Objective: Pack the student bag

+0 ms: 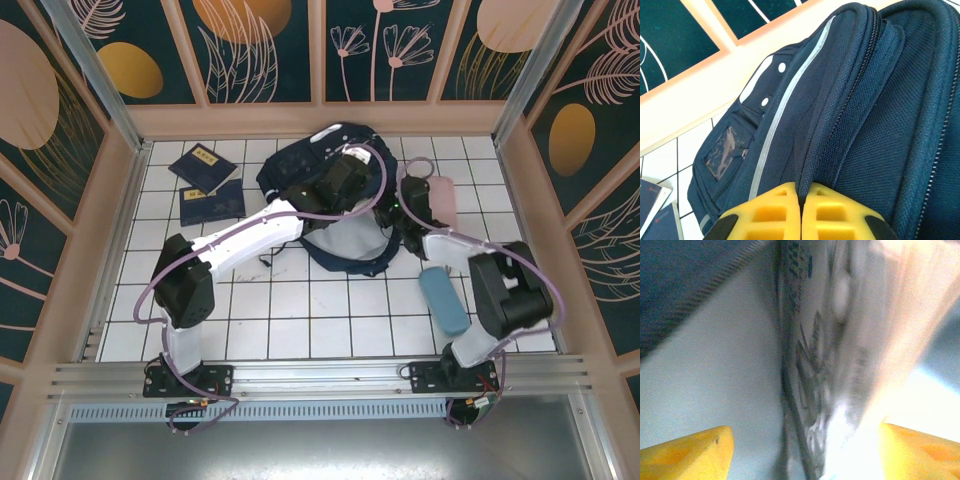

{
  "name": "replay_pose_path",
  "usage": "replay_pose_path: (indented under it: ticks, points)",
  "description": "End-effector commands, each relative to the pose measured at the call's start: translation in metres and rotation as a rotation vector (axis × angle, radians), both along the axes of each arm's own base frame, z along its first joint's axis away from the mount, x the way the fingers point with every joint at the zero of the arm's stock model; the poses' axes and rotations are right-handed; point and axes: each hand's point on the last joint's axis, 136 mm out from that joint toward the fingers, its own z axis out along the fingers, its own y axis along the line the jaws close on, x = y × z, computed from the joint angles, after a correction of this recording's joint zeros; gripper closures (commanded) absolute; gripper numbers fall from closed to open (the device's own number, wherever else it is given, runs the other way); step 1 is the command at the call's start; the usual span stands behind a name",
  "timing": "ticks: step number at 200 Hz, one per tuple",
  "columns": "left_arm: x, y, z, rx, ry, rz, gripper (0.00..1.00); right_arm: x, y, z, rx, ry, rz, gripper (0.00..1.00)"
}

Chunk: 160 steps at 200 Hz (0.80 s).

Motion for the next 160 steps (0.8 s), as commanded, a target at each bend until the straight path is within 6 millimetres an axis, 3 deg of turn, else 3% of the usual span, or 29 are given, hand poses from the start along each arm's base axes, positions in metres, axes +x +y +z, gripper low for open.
replay_pose_path:
  ticks: [1,24,48,60,68,92,109,128,142,160]
  points:
    - [0.011,0.03,0.069,-0.17,-0.151,0.118,0.99,-0.031,-0.012,0.0,-0.005,0.097,0.034,0.24]
    - [0.012,0.042,0.069,-0.175,-0.156,0.145,0.99,-0.064,-0.019,0.002,-0.037,0.097,0.07,0.23]
    - [0.004,0.051,0.074,-0.189,-0.169,0.149,0.99,-0.088,-0.046,-0.002,-0.158,0.094,0.015,0.24]
    - [0.002,0.054,0.067,-0.182,-0.16,0.148,0.99,-0.095,-0.058,0.001,-0.217,0.078,-0.014,0.24]
    - [-0.005,0.059,0.077,-0.206,-0.171,0.143,0.98,-0.098,-0.067,0.002,-0.252,0.075,-0.038,0.24]
    - [-0.014,0.057,0.065,-0.228,-0.123,0.094,0.94,-0.099,-0.079,0.013,-0.322,0.034,-0.065,0.24]
    - [-0.025,0.048,0.047,-0.247,-0.047,0.023,0.79,-0.096,-0.081,0.021,-0.35,0.019,-0.07,0.24]
    - [-0.037,0.045,0.027,-0.301,0.039,-0.009,0.46,-0.091,-0.082,0.032,-0.37,-0.011,-0.072,0.24]
    - [-0.043,0.051,0.016,-0.344,0.09,-0.004,0.24,-0.087,-0.083,0.041,-0.386,-0.033,-0.072,0.24]
    - [-0.043,0.076,0.006,-0.384,0.115,0.065,0.11,-0.083,-0.08,0.046,-0.403,-0.051,-0.051,0.24]
